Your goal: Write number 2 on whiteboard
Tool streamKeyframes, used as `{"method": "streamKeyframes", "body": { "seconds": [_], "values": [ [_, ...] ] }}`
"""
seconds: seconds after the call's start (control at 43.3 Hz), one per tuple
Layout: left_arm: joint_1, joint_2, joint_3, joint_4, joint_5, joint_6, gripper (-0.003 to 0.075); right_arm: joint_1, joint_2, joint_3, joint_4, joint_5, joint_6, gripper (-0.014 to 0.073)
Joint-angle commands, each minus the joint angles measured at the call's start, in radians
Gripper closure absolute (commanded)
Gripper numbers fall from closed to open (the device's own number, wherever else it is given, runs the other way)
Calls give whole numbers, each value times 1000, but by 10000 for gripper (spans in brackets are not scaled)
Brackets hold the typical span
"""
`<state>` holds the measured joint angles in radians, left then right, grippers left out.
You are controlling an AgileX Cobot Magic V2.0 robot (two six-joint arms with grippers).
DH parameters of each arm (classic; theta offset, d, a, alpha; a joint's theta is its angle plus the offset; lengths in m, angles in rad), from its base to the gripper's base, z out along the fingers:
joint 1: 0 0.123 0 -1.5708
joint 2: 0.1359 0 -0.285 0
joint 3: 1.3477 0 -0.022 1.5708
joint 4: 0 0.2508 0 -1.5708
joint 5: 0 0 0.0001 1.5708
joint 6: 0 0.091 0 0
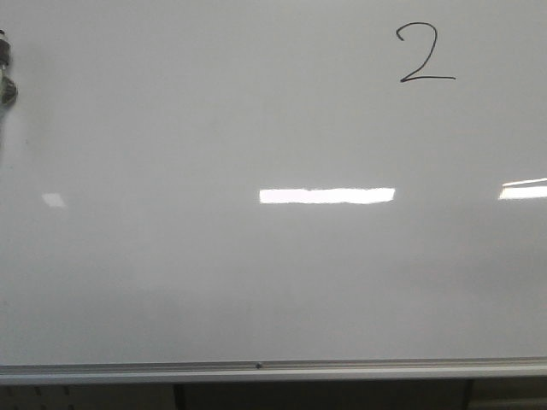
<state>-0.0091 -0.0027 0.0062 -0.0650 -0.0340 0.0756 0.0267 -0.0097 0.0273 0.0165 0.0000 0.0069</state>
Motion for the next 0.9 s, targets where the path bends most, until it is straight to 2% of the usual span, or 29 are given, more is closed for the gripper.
{"method": "streamKeyframes", "body": {
  "seconds": [0.0,0.877],
  "values": [
    [-7,-18,21,-9,-78,1,740,-7,-16,-1,3,-103,1,663],
    [-7,-18,21,-9,-78,1,740,-12,-16,-1,3,-92,1,663]
  ]
}}
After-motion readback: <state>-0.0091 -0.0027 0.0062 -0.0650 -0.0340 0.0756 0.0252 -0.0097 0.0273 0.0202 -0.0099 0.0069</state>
